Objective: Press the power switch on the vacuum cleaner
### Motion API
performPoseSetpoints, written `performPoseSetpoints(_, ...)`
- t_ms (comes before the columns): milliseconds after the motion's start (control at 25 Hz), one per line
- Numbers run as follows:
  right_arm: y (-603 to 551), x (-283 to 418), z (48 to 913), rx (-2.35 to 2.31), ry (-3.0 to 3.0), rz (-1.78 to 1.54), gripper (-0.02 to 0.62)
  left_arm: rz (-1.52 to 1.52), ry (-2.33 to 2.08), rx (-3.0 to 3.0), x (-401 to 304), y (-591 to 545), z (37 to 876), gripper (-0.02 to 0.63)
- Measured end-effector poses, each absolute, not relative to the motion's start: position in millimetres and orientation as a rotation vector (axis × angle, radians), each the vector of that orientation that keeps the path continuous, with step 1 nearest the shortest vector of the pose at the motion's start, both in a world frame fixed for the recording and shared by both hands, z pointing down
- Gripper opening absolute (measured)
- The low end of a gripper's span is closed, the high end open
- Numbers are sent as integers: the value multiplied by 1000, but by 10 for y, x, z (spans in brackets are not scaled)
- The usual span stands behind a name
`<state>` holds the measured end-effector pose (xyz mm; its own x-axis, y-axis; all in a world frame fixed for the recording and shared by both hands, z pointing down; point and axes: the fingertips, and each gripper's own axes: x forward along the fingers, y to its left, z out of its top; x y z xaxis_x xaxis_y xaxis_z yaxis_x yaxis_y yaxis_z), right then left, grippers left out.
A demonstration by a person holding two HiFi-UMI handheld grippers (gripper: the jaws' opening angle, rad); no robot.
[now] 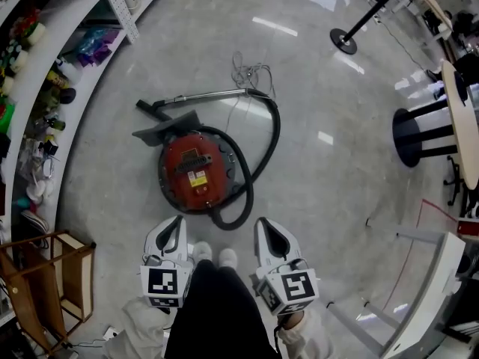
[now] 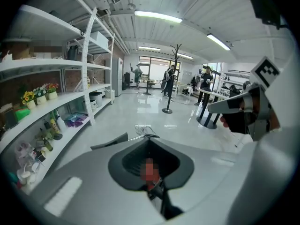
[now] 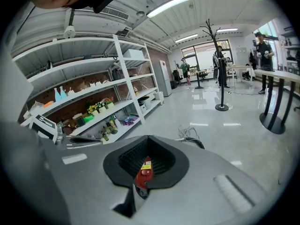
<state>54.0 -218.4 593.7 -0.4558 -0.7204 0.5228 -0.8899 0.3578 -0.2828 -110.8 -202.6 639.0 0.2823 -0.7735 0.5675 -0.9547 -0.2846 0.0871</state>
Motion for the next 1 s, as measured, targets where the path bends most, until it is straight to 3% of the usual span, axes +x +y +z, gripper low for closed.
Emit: performPoseSetpoints(1000,-2412,413,6735,1401,-2260,835,0,681,-1489,2083,-1055,-2181,7354,0)
